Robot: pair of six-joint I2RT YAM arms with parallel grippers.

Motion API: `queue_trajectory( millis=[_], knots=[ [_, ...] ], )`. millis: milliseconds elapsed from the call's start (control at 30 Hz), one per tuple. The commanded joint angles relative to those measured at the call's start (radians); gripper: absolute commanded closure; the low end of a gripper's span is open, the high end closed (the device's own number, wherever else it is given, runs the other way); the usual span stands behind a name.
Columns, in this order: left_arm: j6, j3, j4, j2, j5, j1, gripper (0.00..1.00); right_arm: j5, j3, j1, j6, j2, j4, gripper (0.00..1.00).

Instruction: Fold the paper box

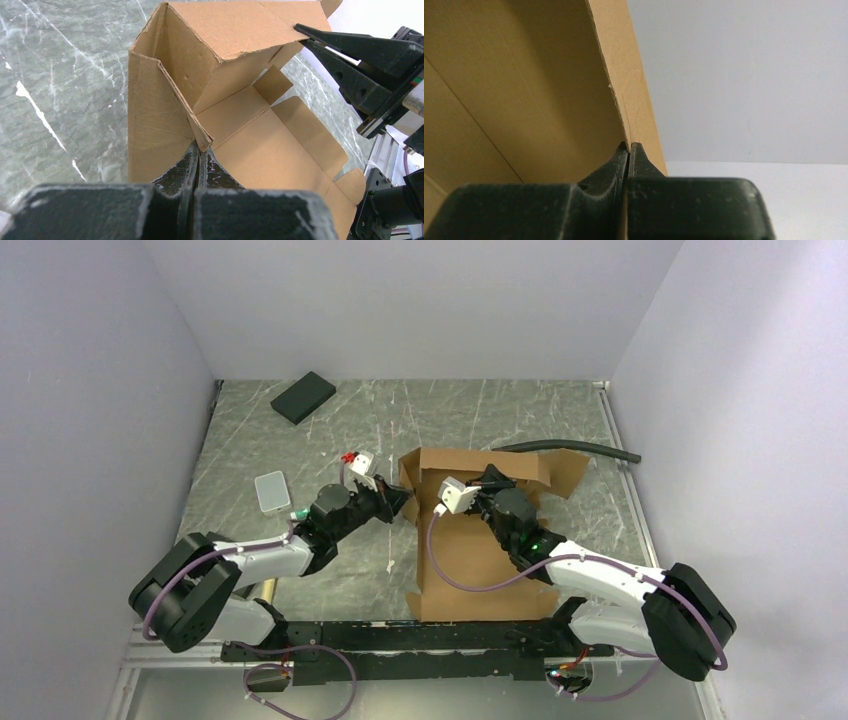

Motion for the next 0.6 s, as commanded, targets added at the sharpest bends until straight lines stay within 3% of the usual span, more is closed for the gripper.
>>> queue_trajectory(
  millis=[0, 567],
  knots=[
    [-0.049, 0.069, 0.104, 0.054, 0.04, -0.005, 1.0, -0.08, 0.02, 0.011, 0.098, 0.009, -0.128, 1.0],
    [-0.108, 0.124, 0.321, 0.247, -0.025, -0.056, 1.0, -0.176, 0.079, -0.018, 0.204, -0.021, -0.258, 1.0]
  ],
)
